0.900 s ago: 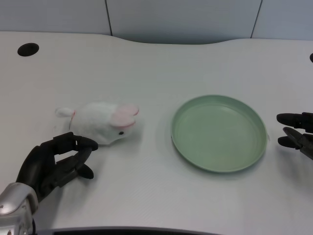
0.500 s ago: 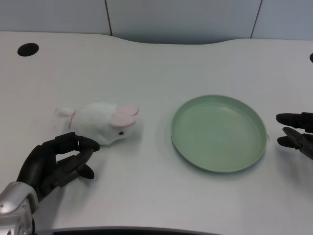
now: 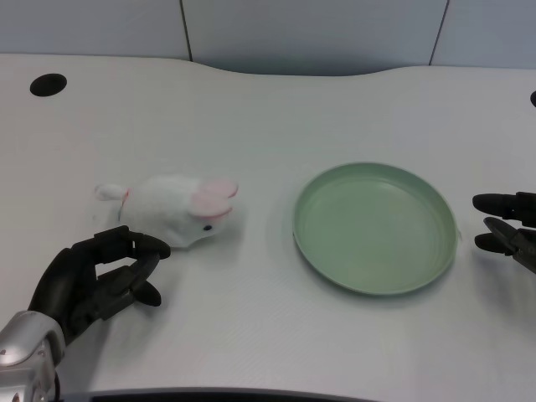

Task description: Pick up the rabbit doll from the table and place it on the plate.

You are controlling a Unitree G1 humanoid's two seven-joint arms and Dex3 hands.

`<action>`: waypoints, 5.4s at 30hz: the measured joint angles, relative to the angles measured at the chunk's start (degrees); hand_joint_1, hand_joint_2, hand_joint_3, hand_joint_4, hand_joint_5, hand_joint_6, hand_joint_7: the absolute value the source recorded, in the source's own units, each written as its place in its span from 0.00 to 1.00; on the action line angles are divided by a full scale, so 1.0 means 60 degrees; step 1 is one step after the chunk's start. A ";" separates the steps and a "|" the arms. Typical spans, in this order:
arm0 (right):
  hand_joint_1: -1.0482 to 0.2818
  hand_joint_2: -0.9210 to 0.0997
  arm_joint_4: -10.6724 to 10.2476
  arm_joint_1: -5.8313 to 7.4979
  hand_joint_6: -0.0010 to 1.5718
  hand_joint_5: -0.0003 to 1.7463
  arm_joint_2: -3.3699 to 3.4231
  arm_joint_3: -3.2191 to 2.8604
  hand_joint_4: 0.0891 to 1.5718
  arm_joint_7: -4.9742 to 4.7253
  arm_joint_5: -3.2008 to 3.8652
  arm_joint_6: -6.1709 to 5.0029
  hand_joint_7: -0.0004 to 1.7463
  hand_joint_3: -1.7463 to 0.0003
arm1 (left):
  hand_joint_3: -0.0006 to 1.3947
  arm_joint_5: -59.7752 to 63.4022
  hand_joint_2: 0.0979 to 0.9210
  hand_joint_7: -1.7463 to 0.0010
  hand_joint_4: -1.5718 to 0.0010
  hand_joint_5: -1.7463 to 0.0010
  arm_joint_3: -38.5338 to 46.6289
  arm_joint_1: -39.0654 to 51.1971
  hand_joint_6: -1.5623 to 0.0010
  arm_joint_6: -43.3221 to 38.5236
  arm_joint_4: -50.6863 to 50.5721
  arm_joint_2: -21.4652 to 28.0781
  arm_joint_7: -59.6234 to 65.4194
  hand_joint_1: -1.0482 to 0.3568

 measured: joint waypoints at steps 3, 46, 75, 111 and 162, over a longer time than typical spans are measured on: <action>0.48 0.00 -0.0001 0.0000 0.63 0.12 0.0000 0.0000 0.62 0.0000 0.0003 0.0001 0.00 0.92 | 0.27 0.0000 1.00 0.40 0.62 0.13 0.0000 0.0000 0.58 0.0000 0.0000 0.0000 0.0000 0.42; 0.48 0.00 0.0013 0.0031 0.63 0.11 0.0117 0.0096 0.61 -0.0182 -0.0183 -0.0191 0.00 0.92 | 0.14 0.9061 1.00 1.00 1.00 1.00 -0.5124 -0.5411 0.98 -0.2765 0.1973 0.2848 0.2072 0.02; 0.48 0.00 -0.1957 0.1156 0.62 0.12 0.0125 0.0061 0.62 -0.0003 -0.0016 0.0490 0.00 0.92 | 0.00 0.8657 0.79 0.98 0.91 0.97 -0.6603 -0.7569 0.86 -0.0708 0.6937 0.0392 0.1278 0.16; 0.45 0.00 -0.3175 0.1957 0.59 0.12 0.0172 0.0066 0.63 -0.0022 0.0048 0.0845 0.00 0.90 | 0.01 0.9099 0.92 0.03 0.67 0.02 -0.7334 -0.7001 0.74 -0.1317 0.7137 0.0162 0.3858 0.56; 0.44 0.00 -0.3599 0.1918 0.60 0.12 0.0848 0.0578 0.63 -0.0272 -0.0344 0.1174 0.00 0.90 | 0.01 0.8136 0.94 0.00 0.46 0.00 -0.6342 -0.8779 0.57 -0.3111 0.6744 -0.2762 0.5006 0.67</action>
